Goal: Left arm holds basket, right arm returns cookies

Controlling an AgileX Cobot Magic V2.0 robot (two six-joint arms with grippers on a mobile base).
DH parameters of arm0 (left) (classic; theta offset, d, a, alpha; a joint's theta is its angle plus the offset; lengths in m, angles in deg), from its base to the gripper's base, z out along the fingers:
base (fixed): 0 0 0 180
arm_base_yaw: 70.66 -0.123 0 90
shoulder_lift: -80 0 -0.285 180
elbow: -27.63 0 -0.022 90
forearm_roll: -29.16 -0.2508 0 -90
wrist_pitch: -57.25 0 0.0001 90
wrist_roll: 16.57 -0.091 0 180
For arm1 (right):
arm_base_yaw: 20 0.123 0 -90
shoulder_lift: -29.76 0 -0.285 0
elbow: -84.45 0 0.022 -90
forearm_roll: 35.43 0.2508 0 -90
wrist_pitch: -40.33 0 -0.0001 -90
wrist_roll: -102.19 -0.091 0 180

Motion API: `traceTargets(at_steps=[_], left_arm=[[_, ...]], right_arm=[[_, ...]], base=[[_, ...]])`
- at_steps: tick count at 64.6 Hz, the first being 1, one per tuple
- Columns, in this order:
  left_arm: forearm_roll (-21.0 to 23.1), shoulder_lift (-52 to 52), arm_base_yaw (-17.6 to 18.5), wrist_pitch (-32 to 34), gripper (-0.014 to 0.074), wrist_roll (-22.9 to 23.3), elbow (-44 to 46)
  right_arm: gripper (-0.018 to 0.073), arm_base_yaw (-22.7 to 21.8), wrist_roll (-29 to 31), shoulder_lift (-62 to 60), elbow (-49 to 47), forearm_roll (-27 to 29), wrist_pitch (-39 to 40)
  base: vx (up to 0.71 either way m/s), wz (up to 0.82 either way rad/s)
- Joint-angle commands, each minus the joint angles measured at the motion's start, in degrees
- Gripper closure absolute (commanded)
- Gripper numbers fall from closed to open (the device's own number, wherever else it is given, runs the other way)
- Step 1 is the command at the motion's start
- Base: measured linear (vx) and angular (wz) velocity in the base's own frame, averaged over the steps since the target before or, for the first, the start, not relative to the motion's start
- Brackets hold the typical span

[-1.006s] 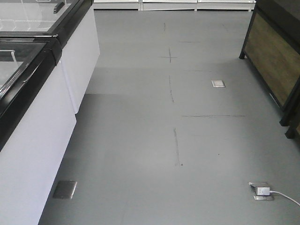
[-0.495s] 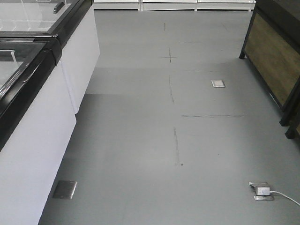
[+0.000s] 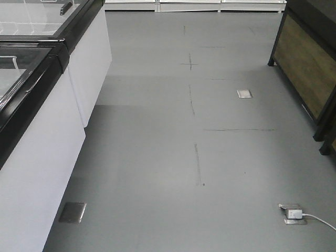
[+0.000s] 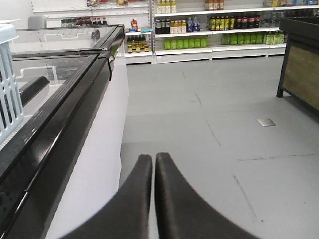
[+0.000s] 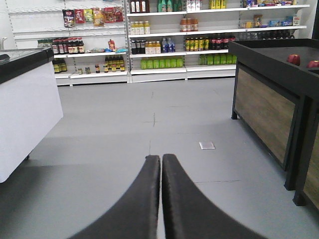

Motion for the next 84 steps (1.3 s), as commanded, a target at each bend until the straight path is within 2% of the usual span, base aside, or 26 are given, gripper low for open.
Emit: traceTargets(at_steps=[1, 12, 22, 27, 36, 43, 57, 64, 73, 84], left_arm=[[0.2, -0.6, -0.1, 4.4, 0.0603, 0.5, 1.7], [1.0, -0.6, -0.1, 5.7, 0.0603, 0.7, 2.3], [7.4, -0.5, -0.1, 12.9, 0.0603, 2.5, 4.1], [9.9, 0.3, -0.1, 12.9, 0.0603, 3.7, 6.1], [8.4, 5.0, -0.1, 8.1, 0.0603, 2.8, 12.3], [7.1, 11.8, -0.1, 7.2, 0.0603, 2.8, 17.5], [4.2, 26.5, -0.1, 2.5, 0.0603, -1.8, 28.7], [4.3, 32.3, -0.1, 5.5, 0.0603, -1.8, 30.8], [4.2, 38.1, 0.7, 14.3, 0.0603, -2.6, 30.7], [4.2, 40.6, 2.2, 13.7, 0.0599, -5.4, 30.7]], right_arm=[[0.0567, -0.3, -0.1, -0.7, 0.2, -0.2, 4.2], [0.0567, -0.3, -0.1, -0.7, 0.2, -0.2, 4.2], [0.0567, -0.3, -0.1, -0.7, 0.2, -0.2, 4.2], [0.0567, -0.3, -0.1, -0.7, 0.2, -0.2, 4.2], [0.0567, -0.3, -0.1, -0.7, 0.2, -0.2, 4.2], [0.0567, -0.3, -0.1, -0.7, 0.2, -0.2, 4.2], [0.0567, -0.3, -0.1, -0.7, 0.2, -0.2, 4.2], [0.0567, -0.3, -0.1, -0.7, 0.2, -0.2, 4.2], [0.0567, -0.3, -0.1, -0.7, 0.2, -0.2, 4.2], [0.0567, -0.3, -0.1, -0.7, 0.2, -0.2, 4.2]], base=[[0.0, 0.0], [0.0, 0.0], [0.0, 0.0], [0.0, 0.0], [0.0, 0.0], [0.0, 0.0], [0.0, 0.0], [0.0, 0.0], [0.0, 0.0], [0.0, 0.0]])
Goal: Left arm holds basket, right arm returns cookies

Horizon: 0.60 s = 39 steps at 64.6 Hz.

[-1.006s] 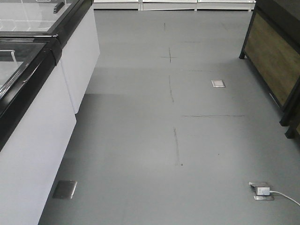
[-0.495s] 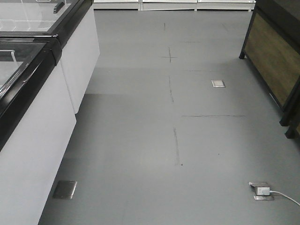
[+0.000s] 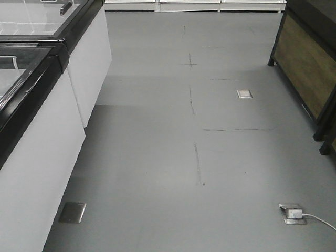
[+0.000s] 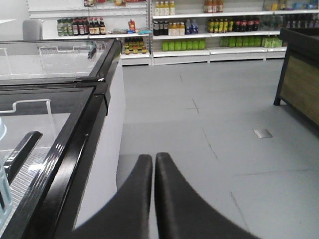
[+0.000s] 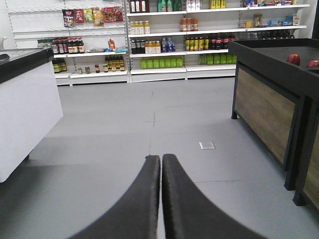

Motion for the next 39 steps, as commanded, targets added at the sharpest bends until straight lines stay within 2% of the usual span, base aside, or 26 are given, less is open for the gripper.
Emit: traceTargets(at_steps=[1, 8, 20, 39], left_arm=[[0.1, 1.0, 0.9, 4.5, 0.0598, -1.9, 1.8], [0.3, 0.8, 0.9, 3.8, 0.058, -1.9, 1.9], [0.6, 0.8, 0.9, -3.1, 0.0489, -1.8, 3.2], [0.6, 0.8, 0.9, -3.6, 0.0218, -1.7, 3.3]], right_arm=[[0.0567, -0.3, -0.1, -0.7, 0.2, -0.2, 4.2], [0.0567, -0.3, -0.1, -0.7, 0.2, -0.2, 4.2], [0.0567, -0.3, -0.1, -0.7, 0.2, -0.2, 4.2], [0.0567, -0.3, -0.1, -0.7, 0.2, -0.2, 4.2]], base=[[0.0, 0.0], [0.0, 0.0], [0.0, 0.0], [0.0, 0.0]])
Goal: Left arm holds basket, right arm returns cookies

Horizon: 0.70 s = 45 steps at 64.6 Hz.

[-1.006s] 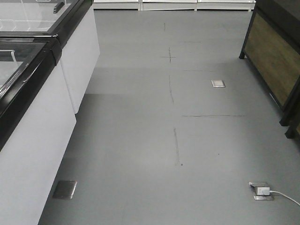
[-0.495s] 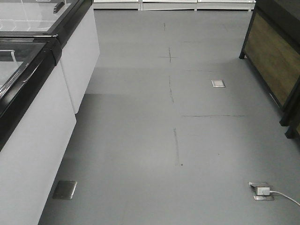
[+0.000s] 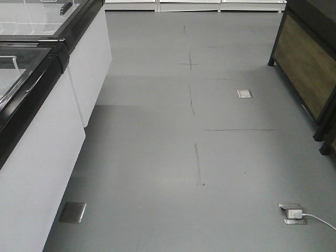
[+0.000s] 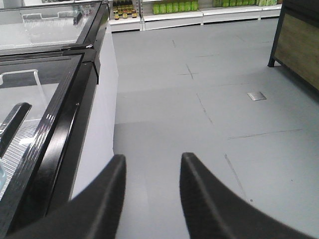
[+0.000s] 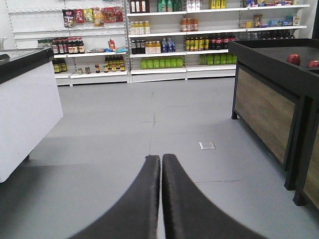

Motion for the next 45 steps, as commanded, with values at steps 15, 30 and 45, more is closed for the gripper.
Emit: traceTargets(at_steps=[15, 30, 45], left_arm=[[2.0, -0.1, 0.5, 3.1, 0.0176, 0.1, 2.1], [2.2, 1.0, 0.3, -1.6, 0.0223, 9.9, 5.3], [-1.5, 10.4, -6.7, -12.7, 0.0253, 27.0, 17.7]], right_arm=[[0.0567, -0.3, -0.1, -0.7, 0.2, -0.2, 4.2], [0.0567, -0.3, -0.1, -0.7, 0.2, -0.2, 4.2], [0.0567, -0.3, -0.1, -0.7, 0.2, -0.2, 4.2]], base=[[0.0, 0.0], [0.0, 0.0], [0.0, 0.0]])
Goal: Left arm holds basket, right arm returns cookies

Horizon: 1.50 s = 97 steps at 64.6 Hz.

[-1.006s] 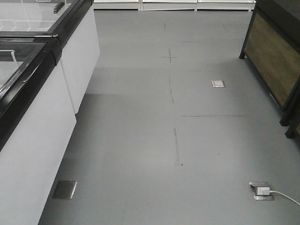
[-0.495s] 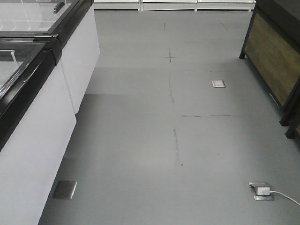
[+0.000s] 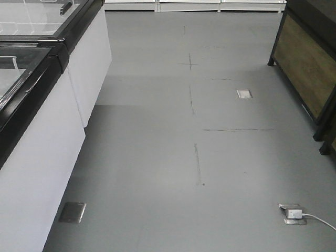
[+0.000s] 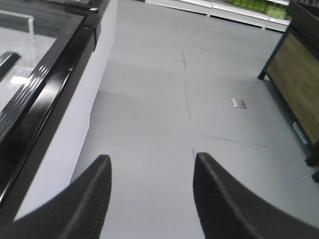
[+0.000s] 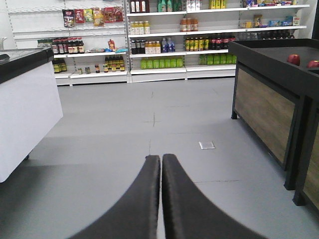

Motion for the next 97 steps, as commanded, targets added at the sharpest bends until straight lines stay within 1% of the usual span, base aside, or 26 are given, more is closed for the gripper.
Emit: traceTargets(at_steps=[1, 2, 7, 10, 14, 19, 25, 32, 33, 36, 43, 45, 46, 50, 51, 54, 57, 60, 69, 75, 79, 84, 87, 97], left_arm=[[-0.6, 4.4, -3.8, -1.9, 0.0253, 8.2, 6.8], [-0.6, 5.0, -4.9, -3.1, 0.0253, 9.4, 7.5], [-0.3, 8.6, -8.9, -6.8, 0.0253, 12.1, 11.0], [0.9, 10.4, -11.7, -9.3, 0.0253, 13.6, 12.8], [3.5, 12.2, -15.2, -12.1, 0.0253, 13.8, 15.0], [7.1, 13.8, -19.2, -15.1, 0.0253, 12.7, 17.7], [13.3, 14.9, -24.1, -16.6, 0.0253, 10.5, 21.4], [21.9, 15.5, -30.8, -18.3, 0.0253, 5.0, 26.1], [23.7, 15.7, -32.3, -19.0, 0.0253, 4.2, 27.1], [27.0, 16.4, -35.7, -20.9, 0.0253, 3.2, 28.6], [35.5, 18.3, -42.7, -26.9, 0.0251, 1.1, 31.6], [37.7, 19.0, -44.6, -28.5, 0.0251, -0.2, 32.1], [39.5, 19.1, -45.4, -29.0, 0.0251, -0.9, 32.4], [44.1, 19.7, -47.9, -30.3, 0.0251, -4.1, 32.7], [45.7, 20.0, -48.8, -30.5, 0.0251, -5.5, 32.7], [48.5, 20.3, -50.6, -30.6, 0.0251, -8.8, 32.7], [50.9, 20.8, -52.1, -30.6, 0.0246, -11.2, 32.7], [52.0, 21.0, -53.3, -30.8, 0.0234, -12.0, 32.7], [52.5, 23.6, -56.1, -32.3, 0.0147, -12.2, 32.7], [52.7, 25.1, -56.8, -32.5, 0.0091, -12.5, 32.7], [54.3, 26.2, -57.0, -32.4, 0.0068, -13.3, 32.7], [57.8, 28.1, -57.0, -32.5, 0.006, -15.7, 32.7], [60.7, 29.1, -57.0, -32.5, 0.006, -17.1, 32.7], [66.3, 32.5, -57.0, -31.4, 0.006, -20.3, 32.7]], right_arm=[[0.0567, -0.3, -0.1, -0.7, 0.2, -0.2, 4.2], [0.0567, -0.3, -0.1, -0.7, 0.2, -0.2, 4.2], [0.0567, -0.3, -0.1, -0.7, 0.2, -0.2, 4.2], [0.0567, -0.3, -0.1, -0.7, 0.2, -0.2, 4.2], [0.0567, -0.3, -0.1, -0.7, 0.2, -0.2, 4.2], [0.0567, -0.3, -0.1, -0.7, 0.2, -0.2, 4.2], [0.0567, -0.3, -0.1, -0.7, 0.2, -0.2, 4.2], [0.0567, -0.3, -0.1, -0.7, 0.2, -0.2, 4.2], [0.0567, -0.3, -0.1, -0.7, 0.2, -0.2, 4.2], [0.0567, -0.3, -0.1, -0.7, 0.2, -0.2, 4.2], [0.0567, -0.3, -0.1, -0.7, 0.2, -0.2, 4.2], [0.0567, -0.3, -0.1, -0.7, 0.2, -0.2, 4.2], [0.0567, -0.3, -0.1, -0.7, 0.2, -0.2, 4.2], [0.0567, -0.3, -0.1, -0.7, 0.2, -0.2, 4.1], [0.0567, -0.3, -0.1, -0.7, 0.2, -0.2, 4.1], [0.0567, -0.3, -0.1, -0.7, 0.2, -0.2, 4.1], [0.0567, -0.3, -0.1, -0.7, 0.2, -0.2, 4.1], [0.0567, -0.3, -0.1, -0.7, 0.2, -0.2, 4.1], [0.0567, -0.3, -0.1, -0.7, 0.2, -0.2, 4.1], [0.0567, -0.3, -0.1, -0.7, 0.2, -0.2, 4.1], [0.0567, -0.3, -0.1, -0.7, 0.2, -0.2, 4.1], [0.0567, -0.3, -0.1, -0.7, 0.2, -0.2, 4.1], [0.0567, -0.3, -0.1, -0.7, 0.2, -0.2, 4.1], [0.0567, -0.3, -0.1, -0.7, 0.2, -0.2, 4.1]], base=[[0.0, 0.0], [0.0, 0.0], [0.0, 0.0], [0.0, 0.0], [0.0, 0.0], [0.0, 0.0], [0.0, 0.0], [0.0, 0.0], [0.0, 0.0], [0.0, 0.0], [0.0, 0.0], [0.0, 0.0], [0.0, 0.0], [0.0, 0.0], [0.0, 0.0], [0.0, 0.0], [0.0, 0.0], [0.0, 0.0], [0.0, 0.0], [0.0, 0.0], [0.0, 0.0], [0.0, 0.0], [0.0, 0.0], [0.0, 0.0]])
